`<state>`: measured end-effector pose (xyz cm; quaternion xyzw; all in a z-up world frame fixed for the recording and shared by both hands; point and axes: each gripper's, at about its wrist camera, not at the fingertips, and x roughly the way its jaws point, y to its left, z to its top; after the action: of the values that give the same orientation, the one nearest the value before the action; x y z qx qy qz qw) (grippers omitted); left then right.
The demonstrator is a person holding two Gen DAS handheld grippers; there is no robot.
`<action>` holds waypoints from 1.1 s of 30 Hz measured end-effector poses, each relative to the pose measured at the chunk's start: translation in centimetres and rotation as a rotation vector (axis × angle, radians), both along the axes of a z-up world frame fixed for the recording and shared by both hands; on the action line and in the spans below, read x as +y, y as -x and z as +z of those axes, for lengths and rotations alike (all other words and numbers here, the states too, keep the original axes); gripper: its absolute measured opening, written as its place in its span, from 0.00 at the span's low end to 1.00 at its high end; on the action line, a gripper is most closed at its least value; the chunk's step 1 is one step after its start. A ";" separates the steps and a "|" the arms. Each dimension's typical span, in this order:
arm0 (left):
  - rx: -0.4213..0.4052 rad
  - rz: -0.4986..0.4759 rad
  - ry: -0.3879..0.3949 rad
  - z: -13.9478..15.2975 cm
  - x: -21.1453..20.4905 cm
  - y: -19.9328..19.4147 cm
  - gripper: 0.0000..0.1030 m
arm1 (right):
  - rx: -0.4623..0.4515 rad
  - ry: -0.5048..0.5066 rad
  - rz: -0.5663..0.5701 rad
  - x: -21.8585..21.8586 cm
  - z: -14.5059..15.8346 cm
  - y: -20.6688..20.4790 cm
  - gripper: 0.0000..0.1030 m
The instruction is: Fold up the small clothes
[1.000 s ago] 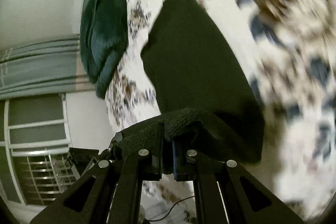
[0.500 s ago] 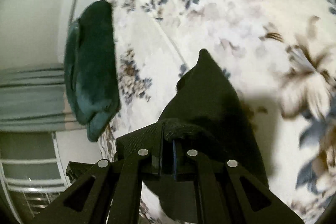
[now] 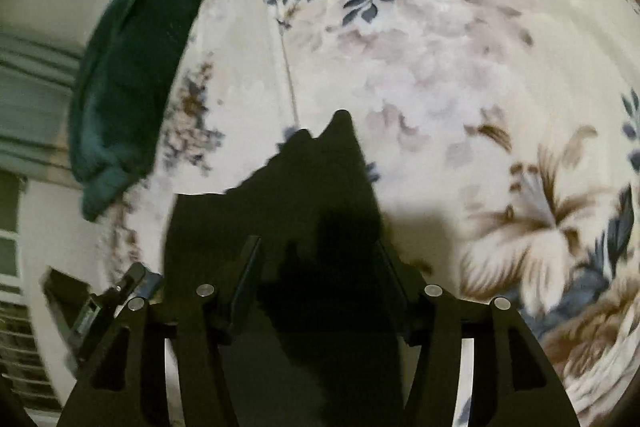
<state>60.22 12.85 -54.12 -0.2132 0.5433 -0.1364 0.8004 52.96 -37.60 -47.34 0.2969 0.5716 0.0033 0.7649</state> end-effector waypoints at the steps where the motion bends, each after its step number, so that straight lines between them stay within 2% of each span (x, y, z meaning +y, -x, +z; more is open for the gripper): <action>1: -0.001 -0.033 -0.048 -0.2 -1.0 -0.6 0.49 | 0.009 0.015 0.002 0.1 -0.4 -0.3 0.57; 3: -0.024 -0.104 -0.124 -0.5 -3.0 -1.7 0.45 | 0.013 0.033 0.015 0.3 -1.0 -1.2 0.45; 4: -0.036 -0.134 -0.162 -0.8 -3.9 -2.2 0.23 | 0.020 0.052 0.020 0.4 -1.1 -1.6 0.24; 5: -0.038 -0.166 -0.170 -1.1 -4.5 -2.6 0.07 | 0.022 0.070 0.028 0.5 -1.1 -1.9 0.12; 6: -0.039 -0.163 -0.183 -1.1 -4.6 -2.7 0.05 | 0.012 0.081 0.040 0.6 -0.8 -2.2 0.09; 9: -0.079 -0.121 -0.146 -0.4 -3.5 -2.4 0.04 | -0.018 0.094 0.051 0.7 0.4 -2.6 0.06; 11: -0.067 -0.074 -0.106 -0.4 -1.9 -2.3 0.04 | -0.038 0.089 0.045 0.7 1.2 -2.7 0.06; 13: -0.027 -0.029 -0.085 -1.6 -0.4 -2.9 0.04 | -0.042 0.083 0.040 0.6 1.3 -3.2 0.06; 17: 0.032 -0.036 -0.077 -3.4 -0.1 -3.7 0.05 | 0.018 0.093 0.043 1.1 -0.6 -4.9 0.06; 18: 0.051 -0.042 -0.070 -3.5 -0.1 -3.8 0.08 | 0.046 0.099 0.048 1.2 -1.4 -5.3 0.06; 20: 0.060 -0.044 -0.054 -2.9 0.1 -3.4 0.08 | 0.079 0.081 0.049 1.0 -2.2 -5.5 0.06; 21: 0.065 -0.038 -0.048 -2.2 0.4 -2.9 0.13 | 0.082 0.064 0.052 0.9 -2.1 -5.3 0.07; 22: 0.061 -0.029 -0.040 -1.4 0.7 -2.1 0.19 | 0.085 0.045 0.053 0.6 -1.9 -4.9 0.12; 23: 0.051 -0.021 -0.032 -0.7 1.0 -1.4 0.24 | 0.090 0.027 0.060 0.4 -1.7 -4.5 0.26; 24: 0.032 0.004 -0.016 0.4 1.6 0.4 0.29 | 0.091 -0.004 0.075 0.2 -1.4 -3.9 0.35; 25: 0.025 0.026 -0.001 0.8 1.9 1.4 0.34 | 0.087 -0.028 0.089 0.0 -1.2 -3.2 0.50; 27: 0.029 0.080 0.053 1.8 2.7 5.1 0.46 | 0.087 -0.064 0.121 -0.2 -0.9 -1.3 0.57; 29: 0.050 0.139 0.091 2.4 3.8 10.2 0.49 | 0.111 -0.101 0.135 -0.6 -1.3 0.6 0.68; 31: 0.088 0.177 0.116 2.4 4.5 13.6 0.55 | 0.136 -0.152 0.145 -0.9 -2.2 2.4 0.75; 33: 0.138 0.239 0.189 1.8 5.5 18.1 0.57 | 0.157 -0.181 0.156 -1.1 -3.2 3.7 0.81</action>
<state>42.14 18.32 -52.33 -0.3597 0.5525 -0.0756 0.7481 49.21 -38.66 -50.55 0.3186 0.6485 0.0913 0.6853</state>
